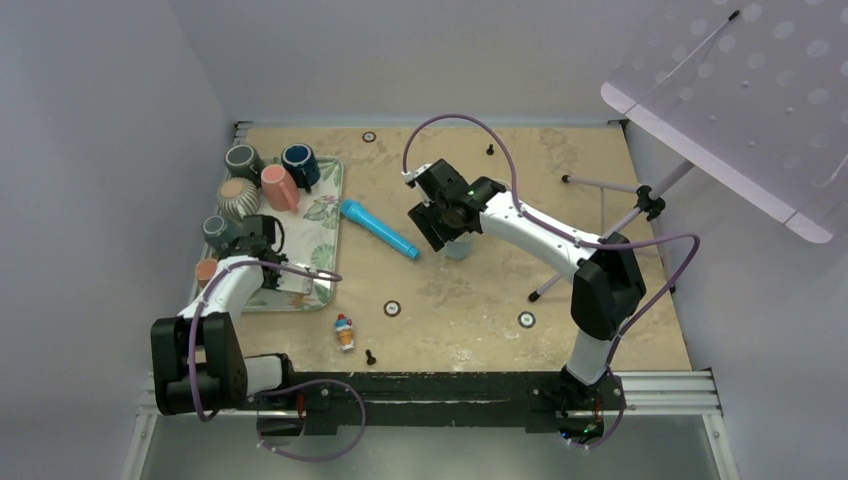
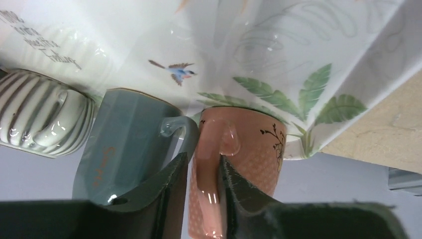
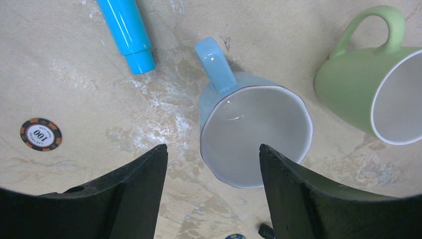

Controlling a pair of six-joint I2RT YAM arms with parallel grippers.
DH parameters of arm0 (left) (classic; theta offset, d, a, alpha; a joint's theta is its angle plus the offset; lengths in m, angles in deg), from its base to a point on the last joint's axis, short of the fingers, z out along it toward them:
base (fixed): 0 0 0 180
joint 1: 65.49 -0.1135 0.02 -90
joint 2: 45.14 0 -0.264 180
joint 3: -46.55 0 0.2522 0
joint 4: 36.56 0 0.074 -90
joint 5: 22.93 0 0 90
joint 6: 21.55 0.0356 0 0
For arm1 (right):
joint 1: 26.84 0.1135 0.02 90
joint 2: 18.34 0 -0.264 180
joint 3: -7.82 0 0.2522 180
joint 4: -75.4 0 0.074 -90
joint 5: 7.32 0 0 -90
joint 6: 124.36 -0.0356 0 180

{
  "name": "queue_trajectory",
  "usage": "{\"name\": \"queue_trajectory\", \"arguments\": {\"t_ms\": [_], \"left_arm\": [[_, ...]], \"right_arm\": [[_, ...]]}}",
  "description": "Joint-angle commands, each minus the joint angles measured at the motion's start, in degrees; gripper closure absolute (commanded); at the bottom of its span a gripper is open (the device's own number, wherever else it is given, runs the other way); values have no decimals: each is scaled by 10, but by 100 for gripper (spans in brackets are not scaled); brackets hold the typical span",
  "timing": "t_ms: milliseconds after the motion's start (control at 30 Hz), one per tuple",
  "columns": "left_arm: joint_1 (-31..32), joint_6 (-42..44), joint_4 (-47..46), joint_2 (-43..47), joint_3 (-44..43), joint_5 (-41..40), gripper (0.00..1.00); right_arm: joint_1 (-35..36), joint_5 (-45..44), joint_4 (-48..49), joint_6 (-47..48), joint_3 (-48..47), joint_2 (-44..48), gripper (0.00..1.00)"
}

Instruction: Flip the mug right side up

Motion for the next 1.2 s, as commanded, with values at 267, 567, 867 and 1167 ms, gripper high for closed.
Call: {"name": "queue_trajectory", "arguments": {"t_ms": [267, 567, 867, 1167], "left_arm": [[4, -126, 79, 6, -98, 4, 100], [11, -486, 298, 46, -406, 306, 100], [26, -811, 256, 70, -546, 610, 100], [99, -940, 145, 112, -525, 645, 100]], "right_arm": [[-1, -11, 25, 1, 2, 56, 29], [1, 50, 217, -53, 64, 203, 23], [23, 400, 637, -230, 208, 260, 2], [85, 454, 691, -276, 144, 174, 7]]}}
